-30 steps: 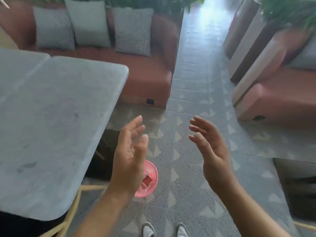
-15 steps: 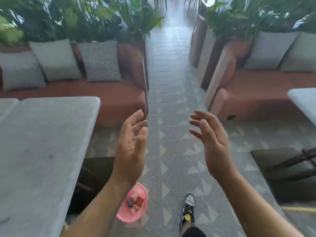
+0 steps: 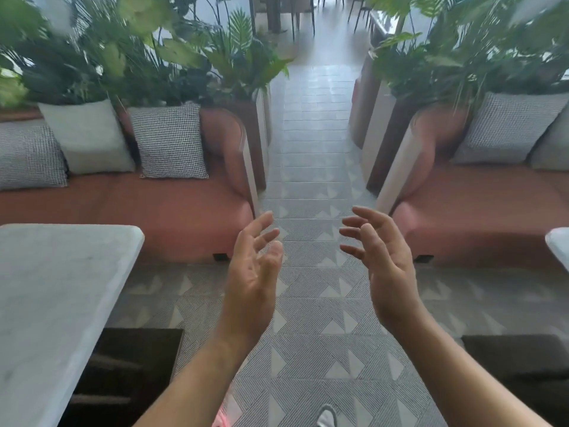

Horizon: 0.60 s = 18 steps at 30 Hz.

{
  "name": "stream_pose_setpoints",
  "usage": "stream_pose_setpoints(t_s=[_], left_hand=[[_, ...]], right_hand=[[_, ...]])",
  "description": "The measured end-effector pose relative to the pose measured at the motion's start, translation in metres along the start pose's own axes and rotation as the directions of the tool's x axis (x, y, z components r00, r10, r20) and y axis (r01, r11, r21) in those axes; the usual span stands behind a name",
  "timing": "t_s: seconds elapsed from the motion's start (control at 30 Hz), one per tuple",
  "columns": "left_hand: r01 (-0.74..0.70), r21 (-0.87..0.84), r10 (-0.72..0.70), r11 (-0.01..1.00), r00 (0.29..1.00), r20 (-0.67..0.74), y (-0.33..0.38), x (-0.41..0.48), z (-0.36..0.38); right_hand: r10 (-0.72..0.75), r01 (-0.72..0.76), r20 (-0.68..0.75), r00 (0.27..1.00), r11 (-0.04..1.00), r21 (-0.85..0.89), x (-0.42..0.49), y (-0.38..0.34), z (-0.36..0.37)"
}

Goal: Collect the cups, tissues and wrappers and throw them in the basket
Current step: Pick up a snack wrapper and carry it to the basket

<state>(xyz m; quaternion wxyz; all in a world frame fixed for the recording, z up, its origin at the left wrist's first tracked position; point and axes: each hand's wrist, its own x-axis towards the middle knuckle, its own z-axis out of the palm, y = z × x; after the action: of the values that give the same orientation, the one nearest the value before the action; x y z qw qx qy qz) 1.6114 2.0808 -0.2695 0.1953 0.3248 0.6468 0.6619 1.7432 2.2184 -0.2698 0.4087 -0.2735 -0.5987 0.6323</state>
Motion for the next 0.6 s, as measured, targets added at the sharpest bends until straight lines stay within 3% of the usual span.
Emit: stream_pose_setpoints(t_s=[0.3,0.6], left_hand=[[0.008,-0.039,-0.007,0.999,1.0,0.003,-0.025,0.148,0.067],[-0.007,-0.069,0.01,0.998,0.999,0.04,-0.073,0.355,0.102]], right_hand=[[-0.003,0.004,0.037,0.999,1.0,-0.013,0.16,0.014,-0.024],[-0.009,0.009,-0.009,1.0,1.0,-0.017,0.365,0.048,0.001]])
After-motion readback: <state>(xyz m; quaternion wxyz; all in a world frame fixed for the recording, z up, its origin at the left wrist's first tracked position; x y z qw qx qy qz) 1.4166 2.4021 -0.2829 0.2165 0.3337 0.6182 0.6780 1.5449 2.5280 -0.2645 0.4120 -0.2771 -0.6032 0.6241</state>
